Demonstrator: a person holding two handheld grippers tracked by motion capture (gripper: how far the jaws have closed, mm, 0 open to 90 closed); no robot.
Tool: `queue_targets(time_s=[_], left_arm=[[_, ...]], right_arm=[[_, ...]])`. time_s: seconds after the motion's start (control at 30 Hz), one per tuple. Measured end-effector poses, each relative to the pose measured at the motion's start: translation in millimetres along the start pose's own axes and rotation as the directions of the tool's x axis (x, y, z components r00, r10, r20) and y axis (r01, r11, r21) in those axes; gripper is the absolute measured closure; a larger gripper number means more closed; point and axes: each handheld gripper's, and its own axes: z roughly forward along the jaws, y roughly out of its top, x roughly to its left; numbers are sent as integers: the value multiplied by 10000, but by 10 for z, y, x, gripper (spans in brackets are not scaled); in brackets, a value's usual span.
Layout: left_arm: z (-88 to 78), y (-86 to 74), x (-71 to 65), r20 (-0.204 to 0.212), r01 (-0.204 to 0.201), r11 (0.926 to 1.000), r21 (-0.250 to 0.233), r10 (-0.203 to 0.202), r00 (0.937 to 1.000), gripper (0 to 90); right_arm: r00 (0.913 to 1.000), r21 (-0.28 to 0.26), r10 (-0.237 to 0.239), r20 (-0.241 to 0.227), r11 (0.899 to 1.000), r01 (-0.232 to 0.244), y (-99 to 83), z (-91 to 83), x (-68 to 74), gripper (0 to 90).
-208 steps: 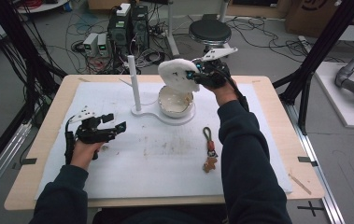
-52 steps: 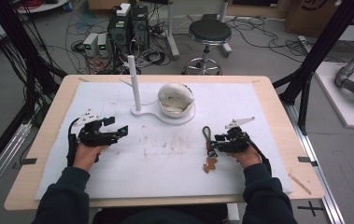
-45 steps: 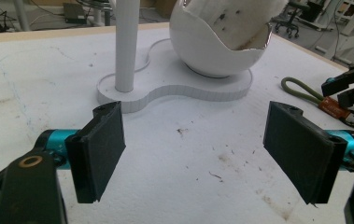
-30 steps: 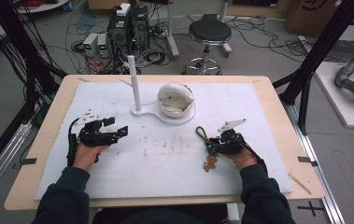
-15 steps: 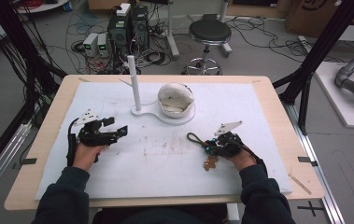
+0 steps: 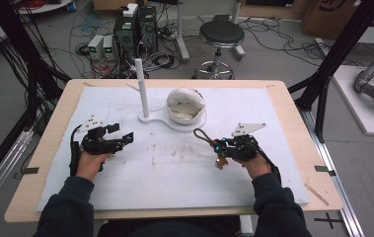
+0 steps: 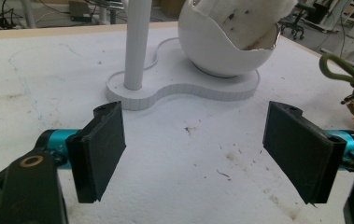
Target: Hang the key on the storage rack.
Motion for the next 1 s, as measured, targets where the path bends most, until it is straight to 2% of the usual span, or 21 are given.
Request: queue_targets(time_s=[0.1, 0.23, 0.37, 0.53, 0.83, 1.0], left_arm=[[-21, 4, 19, -470, -256, 9996, -140, 249, 9986, 217], [-73, 11, 63, -945, -550, 9977, -403, 510, 9942, 224], [-105, 14, 97, -1006, -431, 9976, -541, 375, 9942, 224], [-107, 12, 106, -991, -333, 9979, -554, 277, 9947, 224], [-104, 11, 107, -914, -317, 9978, -584, 263, 9955, 224], [-110, 11, 111, -897, -303, 9979, -573, 251, 9957, 224]], right_arm=[[9999, -706, 112, -27, 9974, -113, 97, -15, 25, 782], [9996, -1643, 269, -103, 9860, -282, 266, -16, 67, 781], [9996, -2209, 274, -56, 9749, -280, 477, 72, 108, 782], [9990, -2372, 327, -320, 9707, -394, 738, 261, 157, 782], [9979, -2763, -266, -587, 9610, 94, 1261, 568, 301, 782], [9968, -2904, -381, -704, 9568, 160, 1495, 732, 350, 782]])
